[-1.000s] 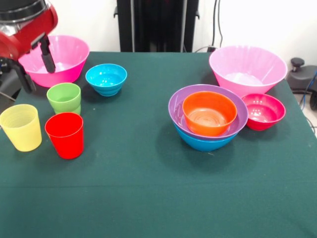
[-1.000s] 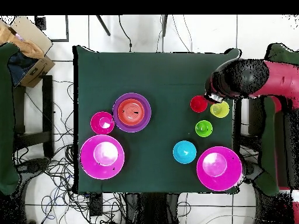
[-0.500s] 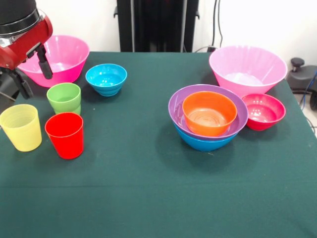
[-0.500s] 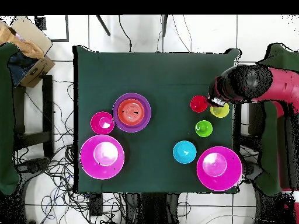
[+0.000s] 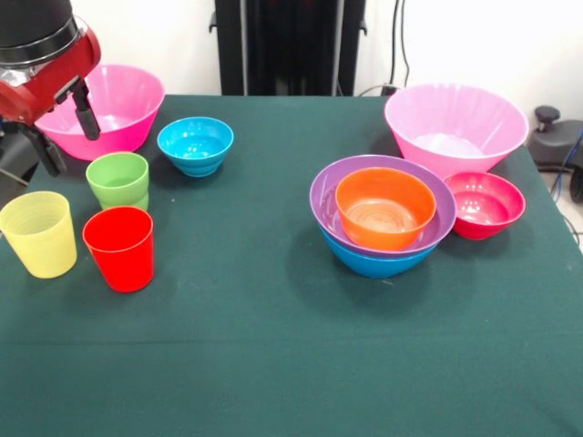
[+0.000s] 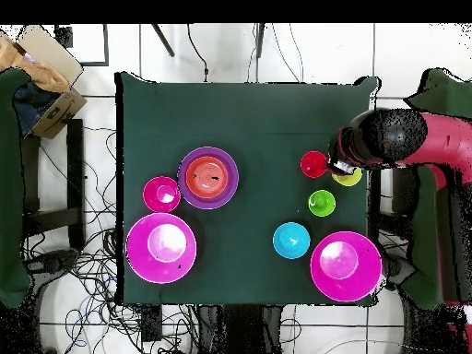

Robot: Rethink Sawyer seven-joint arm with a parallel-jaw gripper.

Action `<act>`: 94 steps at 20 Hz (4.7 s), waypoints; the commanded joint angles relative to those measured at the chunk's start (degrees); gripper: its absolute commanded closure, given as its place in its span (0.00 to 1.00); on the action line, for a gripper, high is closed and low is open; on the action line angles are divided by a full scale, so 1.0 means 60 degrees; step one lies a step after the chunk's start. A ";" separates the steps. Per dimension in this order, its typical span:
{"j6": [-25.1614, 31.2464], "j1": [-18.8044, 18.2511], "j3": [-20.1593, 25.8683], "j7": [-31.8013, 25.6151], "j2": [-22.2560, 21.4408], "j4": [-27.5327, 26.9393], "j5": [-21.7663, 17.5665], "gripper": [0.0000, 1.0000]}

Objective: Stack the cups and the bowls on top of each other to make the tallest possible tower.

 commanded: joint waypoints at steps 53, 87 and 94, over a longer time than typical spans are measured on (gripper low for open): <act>-0.2666 -0.1213 -0.0844 -0.0574 0.0364 0.2872 -0.0667 0.00; -0.0661 -0.2495 -0.0193 -0.3154 -0.0794 0.2918 -0.0730 0.00; -0.0827 -0.3227 -0.0051 -0.4138 0.0166 0.2425 -0.1137 0.00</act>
